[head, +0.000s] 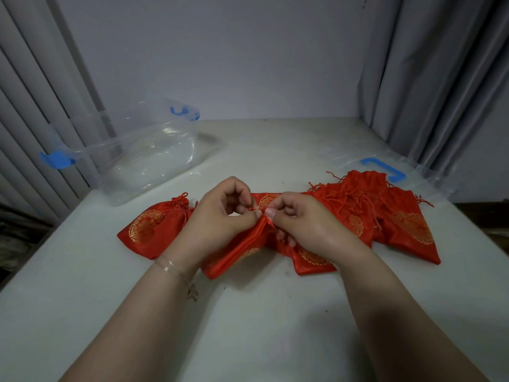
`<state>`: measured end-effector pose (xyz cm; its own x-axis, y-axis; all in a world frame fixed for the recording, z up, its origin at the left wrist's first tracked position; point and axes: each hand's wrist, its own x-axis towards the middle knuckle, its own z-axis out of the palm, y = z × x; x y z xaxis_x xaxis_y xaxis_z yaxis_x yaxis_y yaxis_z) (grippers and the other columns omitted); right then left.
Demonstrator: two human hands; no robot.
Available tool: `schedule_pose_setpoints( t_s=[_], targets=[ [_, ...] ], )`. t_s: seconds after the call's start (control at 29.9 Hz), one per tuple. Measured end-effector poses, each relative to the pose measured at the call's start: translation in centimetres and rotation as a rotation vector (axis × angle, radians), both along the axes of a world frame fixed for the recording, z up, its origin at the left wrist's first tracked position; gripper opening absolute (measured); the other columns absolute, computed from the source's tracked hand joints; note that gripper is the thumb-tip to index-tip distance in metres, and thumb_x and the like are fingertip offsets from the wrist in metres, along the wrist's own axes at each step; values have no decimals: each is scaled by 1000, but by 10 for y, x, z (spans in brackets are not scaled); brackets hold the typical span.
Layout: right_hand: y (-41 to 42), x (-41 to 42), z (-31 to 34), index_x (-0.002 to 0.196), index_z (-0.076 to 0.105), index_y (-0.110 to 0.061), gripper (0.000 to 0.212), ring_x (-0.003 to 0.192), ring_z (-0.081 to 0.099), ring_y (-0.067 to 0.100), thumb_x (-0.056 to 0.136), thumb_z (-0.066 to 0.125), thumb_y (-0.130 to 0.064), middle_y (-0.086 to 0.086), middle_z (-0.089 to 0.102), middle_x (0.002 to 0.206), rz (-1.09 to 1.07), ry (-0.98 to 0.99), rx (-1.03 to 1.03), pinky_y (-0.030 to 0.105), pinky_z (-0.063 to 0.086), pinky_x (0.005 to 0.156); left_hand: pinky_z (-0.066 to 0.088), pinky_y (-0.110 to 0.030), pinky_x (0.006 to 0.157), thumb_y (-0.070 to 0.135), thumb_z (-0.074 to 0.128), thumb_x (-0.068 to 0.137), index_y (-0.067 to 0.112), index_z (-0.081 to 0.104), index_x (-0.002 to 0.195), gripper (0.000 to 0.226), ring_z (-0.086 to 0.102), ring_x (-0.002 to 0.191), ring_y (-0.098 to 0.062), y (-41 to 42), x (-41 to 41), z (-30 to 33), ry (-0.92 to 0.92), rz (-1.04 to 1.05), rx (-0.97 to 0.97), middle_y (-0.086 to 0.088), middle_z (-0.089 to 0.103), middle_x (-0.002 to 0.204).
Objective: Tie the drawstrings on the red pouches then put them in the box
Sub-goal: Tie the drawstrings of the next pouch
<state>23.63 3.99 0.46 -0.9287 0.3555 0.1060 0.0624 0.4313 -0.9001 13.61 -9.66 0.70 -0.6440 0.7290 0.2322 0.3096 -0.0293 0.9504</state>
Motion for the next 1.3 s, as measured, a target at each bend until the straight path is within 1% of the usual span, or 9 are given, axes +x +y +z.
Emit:
schedule_pose_setpoints(
  t_s=[0.2,0.33,0.5,0.67,0.77,0.84,0.9,1.14,1.3],
  targets=[
    [-3,-5,-9,76,56,-27,16,60,58,7,90,59,-21,-11,59,63,-70,103,123,25,48,59,47,-29,55,-2,67,81,16,62,78,19,54,59,-13,0,1,1,72,96,-22,7,61,76],
    [-9,-5,-9,76,51,-27,17,57,52,0,90,58,-20,-22,57,61,-93,193,251,14,36,54,45,-8,63,7,69,80,33,68,79,26,59,66,-1,-1,2,3,311,211,-120,15,67,76],
    [-12,-6,-10,83,55,-20,8,69,55,9,90,55,-22,-6,59,73,-110,279,392,34,45,61,49,-15,68,15,70,80,29,71,81,14,62,73,-3,0,-1,-1,418,270,-195,11,69,75],
    [-12,-10,-13,69,52,-16,22,52,45,3,90,58,-22,-11,49,54,-232,250,114,21,35,53,52,-33,69,18,66,79,23,71,83,8,63,72,-8,2,0,-4,623,292,-111,9,68,77],
    [-6,-12,-12,71,59,-19,17,71,53,3,87,61,-21,-6,57,78,-258,207,69,17,41,66,52,-34,66,19,64,79,21,71,86,10,62,70,-11,3,-1,-6,731,269,-64,8,66,78],
    [-5,-12,-11,89,66,-22,11,88,60,4,88,61,-13,0,63,100,-185,206,-62,14,47,78,50,-32,64,19,65,81,21,71,87,9,58,69,-8,2,-2,-8,793,274,-52,9,64,79],
    [-3,-11,-11,101,69,-16,19,94,64,9,89,59,-6,3,68,104,-118,187,-109,17,50,82,49,-30,62,19,65,81,21,70,88,9,56,69,-6,3,-2,-10,836,273,-57,9,62,79],
    [2,-9,-8,97,71,-5,14,69,60,-6,85,64,-3,-1,69,82,-122,108,-117,10,46,67,48,-29,59,24,66,81,21,69,85,6,60,71,-13,6,-5,-15,950,288,-131,7,64,78],
    [-7,-9,-8,76,61,-15,6,52,48,0,80,61,-10,-10,54,60,-257,137,140,13,37,52,42,-26,60,35,50,84,22,65,82,20,59,76,-16,7,-5,-14,1010,323,-206,8,66,81]
  ],
)
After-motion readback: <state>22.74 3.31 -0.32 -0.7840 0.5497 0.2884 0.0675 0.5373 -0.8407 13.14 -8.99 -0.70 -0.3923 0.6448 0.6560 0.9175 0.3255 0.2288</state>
